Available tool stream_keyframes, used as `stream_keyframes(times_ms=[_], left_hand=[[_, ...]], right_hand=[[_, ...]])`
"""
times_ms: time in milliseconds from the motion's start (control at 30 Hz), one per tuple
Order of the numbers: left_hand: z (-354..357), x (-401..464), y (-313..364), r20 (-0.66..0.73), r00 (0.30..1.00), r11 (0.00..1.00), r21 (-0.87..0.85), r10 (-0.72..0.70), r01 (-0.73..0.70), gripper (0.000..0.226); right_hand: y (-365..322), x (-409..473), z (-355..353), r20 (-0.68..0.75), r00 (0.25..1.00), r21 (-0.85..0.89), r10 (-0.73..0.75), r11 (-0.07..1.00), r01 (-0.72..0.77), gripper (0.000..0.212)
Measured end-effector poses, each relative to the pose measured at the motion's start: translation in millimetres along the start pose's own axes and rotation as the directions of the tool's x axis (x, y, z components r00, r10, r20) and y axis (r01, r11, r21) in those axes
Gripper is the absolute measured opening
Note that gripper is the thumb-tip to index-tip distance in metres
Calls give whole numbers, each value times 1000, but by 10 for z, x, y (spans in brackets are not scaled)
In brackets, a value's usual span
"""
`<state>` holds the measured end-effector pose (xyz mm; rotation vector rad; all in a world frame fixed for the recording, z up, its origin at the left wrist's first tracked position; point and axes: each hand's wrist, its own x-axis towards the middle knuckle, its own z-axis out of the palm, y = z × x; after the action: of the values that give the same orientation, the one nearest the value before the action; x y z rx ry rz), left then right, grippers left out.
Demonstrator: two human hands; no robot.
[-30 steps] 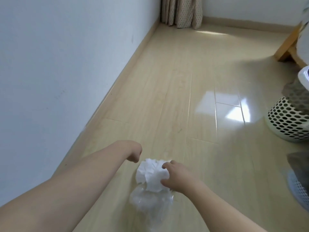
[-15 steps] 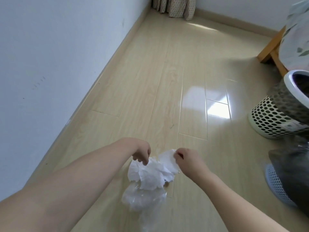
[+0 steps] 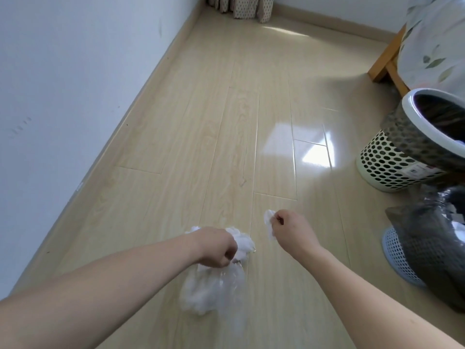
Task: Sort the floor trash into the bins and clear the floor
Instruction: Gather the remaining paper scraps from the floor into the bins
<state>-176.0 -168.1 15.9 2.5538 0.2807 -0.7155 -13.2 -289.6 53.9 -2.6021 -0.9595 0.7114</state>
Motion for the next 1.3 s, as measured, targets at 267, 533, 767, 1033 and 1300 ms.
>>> stream_keyframes(times_ms=[267, 533, 767, 1033, 1300], left_hand=[[-535, -98, -162, 249, 916, 912, -188, -314, 364, 17], [-1429, -64, 297, -81, 875, 651, -702, -477, 289, 18], [-2064, 209, 1210, 82, 893, 799, -415, -443, 434, 28], [-2412, 703, 2162, -24, 885, 850, -294, -464, 438, 19], [-2702, 1421, 3160, -33, 949, 816, -522, -313, 251, 24]], right_hand=[[-147, -44, -275, 34, 996, 76, -79, 994, 76, 27], [17, -15, -1136, -33, 982, 44, -187, 981, 188, 30], [890, 23, -2345, -95, 990, 182, -102, 976, 118, 23], [1998, -25, -3050, -59, 998, 258, 2, 966, 13, 23], [2909, 44, -3344, -45, 974, 258, 224, 944, -205, 16]])
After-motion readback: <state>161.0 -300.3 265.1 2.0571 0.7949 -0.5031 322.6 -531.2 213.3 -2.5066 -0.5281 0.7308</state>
